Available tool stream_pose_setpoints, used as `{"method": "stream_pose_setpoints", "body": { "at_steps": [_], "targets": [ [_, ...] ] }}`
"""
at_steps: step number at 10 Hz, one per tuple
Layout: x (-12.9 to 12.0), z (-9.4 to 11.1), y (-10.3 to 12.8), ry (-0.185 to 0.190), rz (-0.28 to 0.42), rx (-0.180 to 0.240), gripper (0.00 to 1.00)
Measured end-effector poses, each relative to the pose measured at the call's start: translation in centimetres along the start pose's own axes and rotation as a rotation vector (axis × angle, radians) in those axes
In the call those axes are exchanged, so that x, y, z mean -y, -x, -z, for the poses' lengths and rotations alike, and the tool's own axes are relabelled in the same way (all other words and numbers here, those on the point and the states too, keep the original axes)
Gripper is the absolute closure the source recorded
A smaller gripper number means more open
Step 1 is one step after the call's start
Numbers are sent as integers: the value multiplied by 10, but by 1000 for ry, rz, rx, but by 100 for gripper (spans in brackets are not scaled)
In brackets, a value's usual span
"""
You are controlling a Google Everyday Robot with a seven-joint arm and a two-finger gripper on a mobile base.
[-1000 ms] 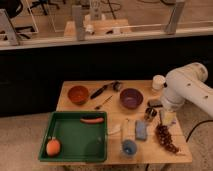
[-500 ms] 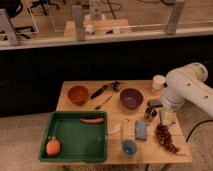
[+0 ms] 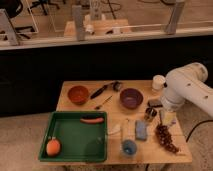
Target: Place grapes in paper cup
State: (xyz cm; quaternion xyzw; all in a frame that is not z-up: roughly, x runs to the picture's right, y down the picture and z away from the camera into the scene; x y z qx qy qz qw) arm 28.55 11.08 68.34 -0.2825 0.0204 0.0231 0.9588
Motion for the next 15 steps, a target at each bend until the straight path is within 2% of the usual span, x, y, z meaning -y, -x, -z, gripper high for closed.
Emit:
{"method": "stream_pose_setpoints", "body": {
  "at_steps": [3,4,6,8,11,15],
  "targets": [
    [-1,-2,-1,5,-12,0,20],
    [-5,-10,-6,25,-42,-3,20],
    [-19,-40,-30,73,-119,-7,20],
    [-28,-65,-53,86,-171,-3,20],
    [-40,-87,-77,68,-226,33,20],
    [-43,-114,-76,104,-315,91,20]
  ]
}}
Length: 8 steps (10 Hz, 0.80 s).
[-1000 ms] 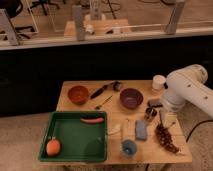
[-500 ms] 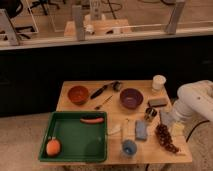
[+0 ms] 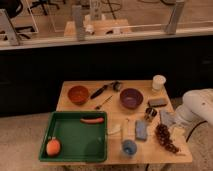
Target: Place grapes in paper cup
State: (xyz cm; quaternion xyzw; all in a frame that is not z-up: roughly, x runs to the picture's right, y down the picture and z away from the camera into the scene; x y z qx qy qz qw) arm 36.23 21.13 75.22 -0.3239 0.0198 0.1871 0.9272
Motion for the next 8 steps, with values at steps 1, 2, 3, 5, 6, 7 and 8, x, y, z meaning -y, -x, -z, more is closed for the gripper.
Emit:
{"method": "stream_pose_setpoints", "body": {
  "at_steps": [1,2,3,5,6,7,8],
  "targets": [
    [-2,-10,0,21,-25,16,20],
    [-5,-18,0,35,-38,28,20],
    [-8,-24,0,44,-47,42,20],
    [-13,-34,4,46,-33,74,20],
    [-16,-40,6,52,-27,86,20],
    [-18,-43,7,57,-29,92,20],
    [-19,-50,9,66,-47,101,20]
  ]
}}
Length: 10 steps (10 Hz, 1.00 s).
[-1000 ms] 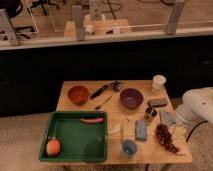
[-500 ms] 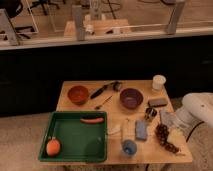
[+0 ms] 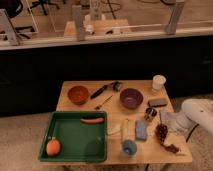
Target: Place grapes in paper cup
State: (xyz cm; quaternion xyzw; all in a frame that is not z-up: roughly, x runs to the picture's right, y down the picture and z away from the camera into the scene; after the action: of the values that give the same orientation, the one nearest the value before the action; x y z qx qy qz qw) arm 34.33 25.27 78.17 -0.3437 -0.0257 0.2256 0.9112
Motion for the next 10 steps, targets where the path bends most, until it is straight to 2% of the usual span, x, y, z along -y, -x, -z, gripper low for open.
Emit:
{"method": "stream_pose_setpoints", "body": {
  "at_steps": [2,5,9,10],
  "targets": [
    [0,-8,-2,-2,-32,3,25],
    [0,-16,-6,-10,-72,11,55],
    [3,4,3,-32,-91,35,95],
    [6,14,6,-43,-98,43,100]
  ]
}}
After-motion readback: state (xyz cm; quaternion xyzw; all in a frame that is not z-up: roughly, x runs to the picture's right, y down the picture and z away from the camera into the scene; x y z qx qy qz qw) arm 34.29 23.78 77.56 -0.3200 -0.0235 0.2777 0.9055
